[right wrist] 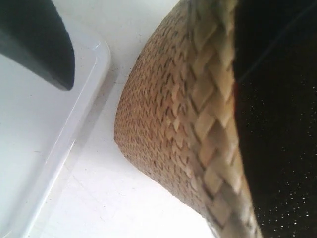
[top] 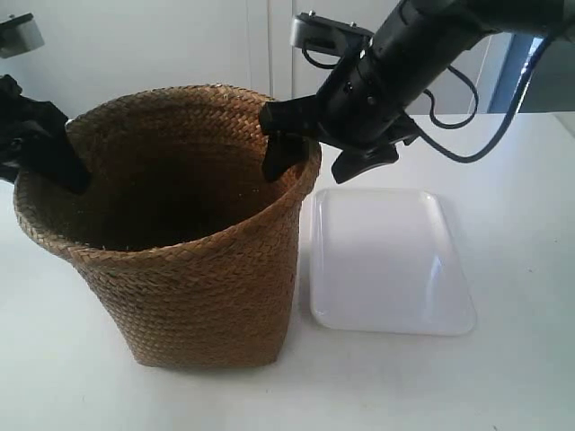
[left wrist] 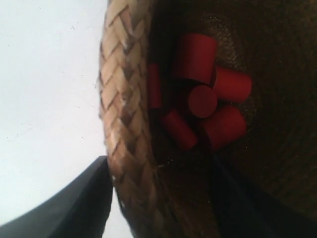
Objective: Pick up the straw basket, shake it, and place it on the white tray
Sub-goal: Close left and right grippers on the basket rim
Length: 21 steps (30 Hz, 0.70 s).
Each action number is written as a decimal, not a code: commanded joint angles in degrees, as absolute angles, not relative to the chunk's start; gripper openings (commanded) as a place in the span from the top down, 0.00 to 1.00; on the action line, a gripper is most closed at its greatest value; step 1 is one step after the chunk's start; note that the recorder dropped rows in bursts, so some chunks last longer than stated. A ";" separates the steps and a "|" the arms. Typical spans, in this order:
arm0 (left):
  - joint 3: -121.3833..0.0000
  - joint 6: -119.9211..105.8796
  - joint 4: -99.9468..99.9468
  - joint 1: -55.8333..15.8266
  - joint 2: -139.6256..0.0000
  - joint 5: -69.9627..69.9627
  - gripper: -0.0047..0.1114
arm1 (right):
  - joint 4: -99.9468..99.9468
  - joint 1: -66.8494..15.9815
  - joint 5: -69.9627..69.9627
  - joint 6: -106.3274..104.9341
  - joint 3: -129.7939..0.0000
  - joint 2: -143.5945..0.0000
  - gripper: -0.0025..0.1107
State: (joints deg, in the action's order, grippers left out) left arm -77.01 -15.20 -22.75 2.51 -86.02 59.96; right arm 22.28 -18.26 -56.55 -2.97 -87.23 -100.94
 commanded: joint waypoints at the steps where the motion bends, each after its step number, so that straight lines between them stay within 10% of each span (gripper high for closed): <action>1: -76.67 -15.38 -23.54 2.66 -87.14 61.12 0.43 | 21.96 -18.25 -56.05 -2.71 -87.45 -100.87 0.28; 16: -76.67 -15.38 -25.49 2.66 -88.41 60.07 0.48 | 22.36 -18.25 -57.96 -2.71 -87.45 -102.24 0.40; 21: -76.67 -15.38 -25.49 2.66 -88.41 59.51 0.61 | 22.64 -18.25 -58.90 -2.71 -87.45 -102.81 0.58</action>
State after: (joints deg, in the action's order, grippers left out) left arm -77.01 -15.31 -24.57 2.51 -88.45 59.28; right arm 23.05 -18.26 -58.13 -2.68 -87.23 -102.58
